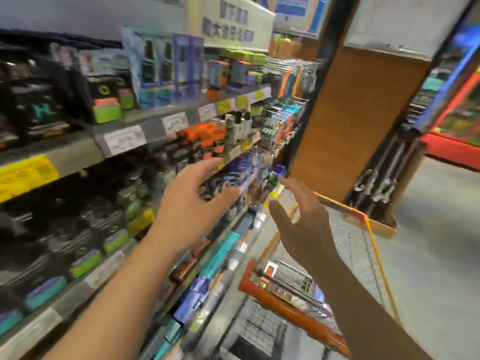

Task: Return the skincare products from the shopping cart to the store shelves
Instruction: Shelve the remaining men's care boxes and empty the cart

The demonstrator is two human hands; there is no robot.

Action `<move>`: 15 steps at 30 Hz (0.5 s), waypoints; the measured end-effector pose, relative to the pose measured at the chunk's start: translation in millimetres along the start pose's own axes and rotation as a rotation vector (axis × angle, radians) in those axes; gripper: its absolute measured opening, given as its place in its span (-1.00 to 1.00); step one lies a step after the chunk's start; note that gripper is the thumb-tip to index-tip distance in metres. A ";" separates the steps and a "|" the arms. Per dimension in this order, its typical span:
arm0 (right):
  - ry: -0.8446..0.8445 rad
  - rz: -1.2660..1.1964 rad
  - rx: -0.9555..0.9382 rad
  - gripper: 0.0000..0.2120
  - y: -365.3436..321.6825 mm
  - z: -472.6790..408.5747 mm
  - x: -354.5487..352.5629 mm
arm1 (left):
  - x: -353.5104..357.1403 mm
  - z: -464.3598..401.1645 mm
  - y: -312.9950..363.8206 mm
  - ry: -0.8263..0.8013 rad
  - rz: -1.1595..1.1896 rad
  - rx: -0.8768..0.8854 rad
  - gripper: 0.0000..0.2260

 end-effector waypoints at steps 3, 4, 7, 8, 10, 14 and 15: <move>-0.022 0.041 0.213 -0.42 59.1 37.9 -20.6 | 68.1 1.3 -4.1 -0.190 -0.024 -0.051 -0.22; -0.024 0.038 0.267 -0.42 77.5 51.5 -26.7 | 91.8 4.2 -7.2 -0.248 -0.021 -0.084 -0.20; 0.013 0.052 0.398 -0.49 124.7 90.2 -48.2 | 159.1 18.0 -13.5 -0.427 -0.046 -0.145 -0.31; 0.008 0.072 0.457 -0.50 140.3 103.3 -54.9 | 180.2 24.1 -15.8 -0.481 -0.084 -0.145 -0.39; -0.056 0.136 0.555 -0.45 162.9 125.2 -61.7 | 210.7 36.2 -25.3 -0.555 -0.185 -0.120 -0.47; -0.217 0.233 0.803 -0.26 222.0 177.8 -80.9 | 278.6 68.1 -45.4 -0.790 -0.466 -0.103 -0.36; -0.266 0.279 0.843 -0.18 235.2 192.6 -85.9 | 295.6 76.9 -55.4 -0.833 -0.548 -0.085 -0.29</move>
Point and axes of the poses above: each hand's wrist, its own z-axis away from the middle knuckle, its own x-axis out of the palm, y = z × x, the point moved 2 cm from there along -z, towards the middle knuckle, and after that the axes turned 1 degree about -y, right-handed, at the moved point
